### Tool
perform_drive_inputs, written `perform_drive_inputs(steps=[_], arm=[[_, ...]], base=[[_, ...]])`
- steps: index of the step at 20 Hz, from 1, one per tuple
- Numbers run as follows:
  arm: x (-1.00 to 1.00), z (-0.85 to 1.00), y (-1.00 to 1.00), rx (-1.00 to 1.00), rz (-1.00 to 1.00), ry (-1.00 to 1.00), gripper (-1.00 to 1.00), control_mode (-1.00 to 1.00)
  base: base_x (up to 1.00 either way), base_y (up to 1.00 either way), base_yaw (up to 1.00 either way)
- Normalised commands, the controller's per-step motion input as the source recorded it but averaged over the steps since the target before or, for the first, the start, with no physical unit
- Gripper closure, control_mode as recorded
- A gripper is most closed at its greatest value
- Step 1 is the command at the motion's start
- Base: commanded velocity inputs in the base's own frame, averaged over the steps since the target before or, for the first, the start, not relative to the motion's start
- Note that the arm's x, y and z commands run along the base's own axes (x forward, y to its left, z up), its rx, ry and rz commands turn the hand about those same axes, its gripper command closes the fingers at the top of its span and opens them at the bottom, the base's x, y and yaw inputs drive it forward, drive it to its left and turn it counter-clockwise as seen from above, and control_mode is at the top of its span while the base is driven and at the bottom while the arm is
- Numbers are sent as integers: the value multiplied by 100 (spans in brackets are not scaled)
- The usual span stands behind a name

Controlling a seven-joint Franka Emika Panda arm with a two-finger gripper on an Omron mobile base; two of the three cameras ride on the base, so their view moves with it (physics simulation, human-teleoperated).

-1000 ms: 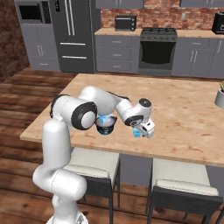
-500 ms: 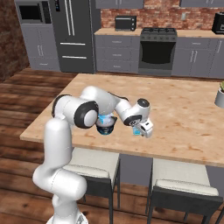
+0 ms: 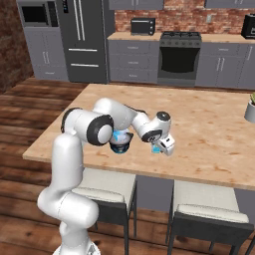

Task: Stack the yogurt containers by placing the smaller containers on top of the larger containers.

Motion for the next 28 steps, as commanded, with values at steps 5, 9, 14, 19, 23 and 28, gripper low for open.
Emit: perform_drive_inputs(steps=[5, 9, 14, 19, 23, 28], arm=[[0, -2, 0, 0, 0, 0, 100, -100], [0, 0, 0, 0, -1, -1, 100, -100], [0, 10, -6, 3, -1, -4, 100, -100], [-15, 49, -5, 7, 0, -19, 100, -100], [-25, 67, 0, 6, 0, -29, 100, -100], [-28, 62, 0, 2, 0, -26, 100, -100]], base=[[0, 0, 0], [0, 0, 0], [0, 0, 0], [0, 0, 0], [0, 0, 0], [0, 0, 0]])
